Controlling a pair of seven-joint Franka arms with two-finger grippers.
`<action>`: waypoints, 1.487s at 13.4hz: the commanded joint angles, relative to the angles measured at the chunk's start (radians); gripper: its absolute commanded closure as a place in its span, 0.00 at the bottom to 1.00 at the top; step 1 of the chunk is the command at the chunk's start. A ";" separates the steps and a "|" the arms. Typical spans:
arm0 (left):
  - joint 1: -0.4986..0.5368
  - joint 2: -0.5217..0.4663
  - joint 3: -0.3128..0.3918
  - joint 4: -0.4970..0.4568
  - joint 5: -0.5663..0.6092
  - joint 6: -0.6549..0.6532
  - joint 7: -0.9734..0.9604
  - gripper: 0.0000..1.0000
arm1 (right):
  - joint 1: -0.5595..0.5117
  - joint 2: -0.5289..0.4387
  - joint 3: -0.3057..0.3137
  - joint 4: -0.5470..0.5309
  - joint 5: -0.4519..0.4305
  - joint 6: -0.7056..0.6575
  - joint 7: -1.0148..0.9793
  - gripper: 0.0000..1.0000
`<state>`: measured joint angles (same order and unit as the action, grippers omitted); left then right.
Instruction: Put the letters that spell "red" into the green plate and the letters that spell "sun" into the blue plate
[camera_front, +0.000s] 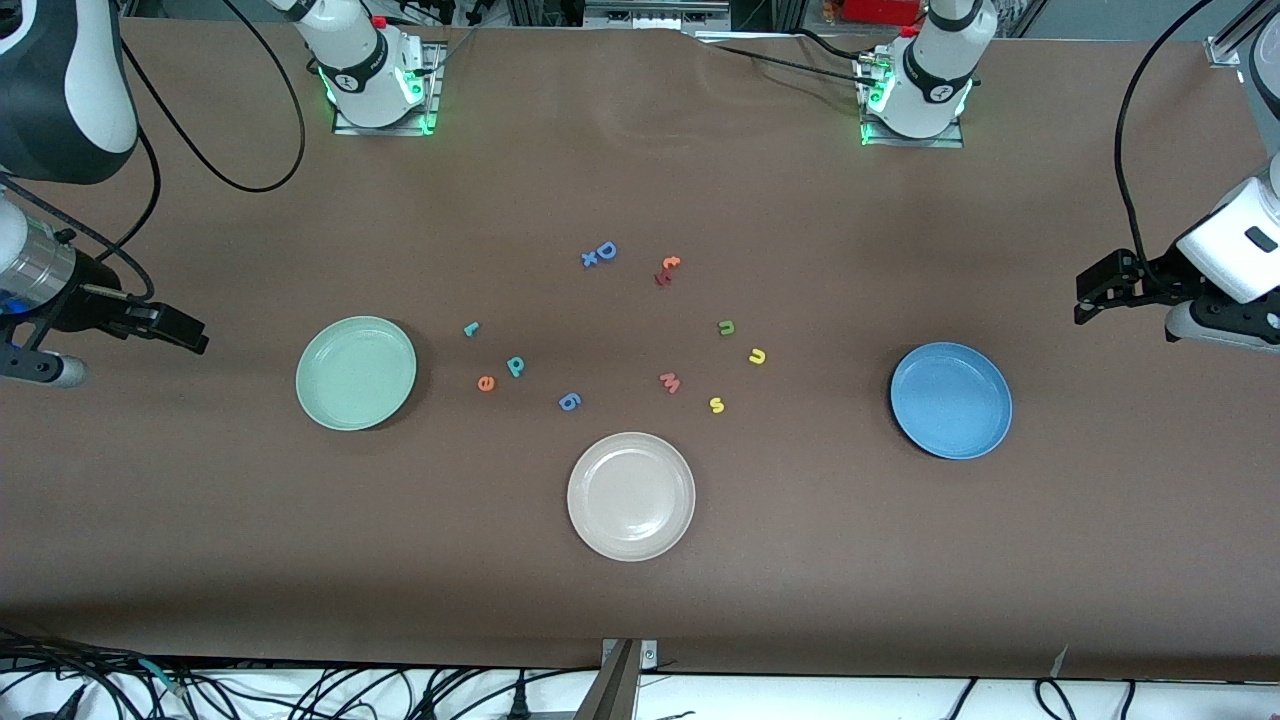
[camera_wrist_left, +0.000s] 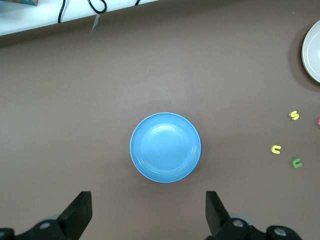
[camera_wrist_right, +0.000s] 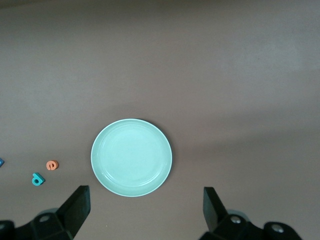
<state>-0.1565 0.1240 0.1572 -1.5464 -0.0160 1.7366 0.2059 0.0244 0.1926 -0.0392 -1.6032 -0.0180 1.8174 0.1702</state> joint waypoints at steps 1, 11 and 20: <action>0.006 -0.018 -0.001 -0.021 0.028 0.006 0.026 0.00 | 0.006 -0.013 -0.011 -0.014 0.023 0.002 -0.024 0.00; 0.005 0.000 0.004 0.000 0.025 -0.028 0.027 0.00 | 0.006 -0.013 -0.011 -0.009 0.023 0.003 -0.026 0.00; 0.006 0.000 0.001 0.002 0.027 -0.029 0.026 0.00 | 0.006 -0.013 -0.011 -0.009 0.021 0.002 -0.026 0.00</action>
<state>-0.1525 0.1271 0.1595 -1.5497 -0.0147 1.7207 0.2159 0.0244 0.1926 -0.0396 -1.6032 -0.0172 1.8181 0.1674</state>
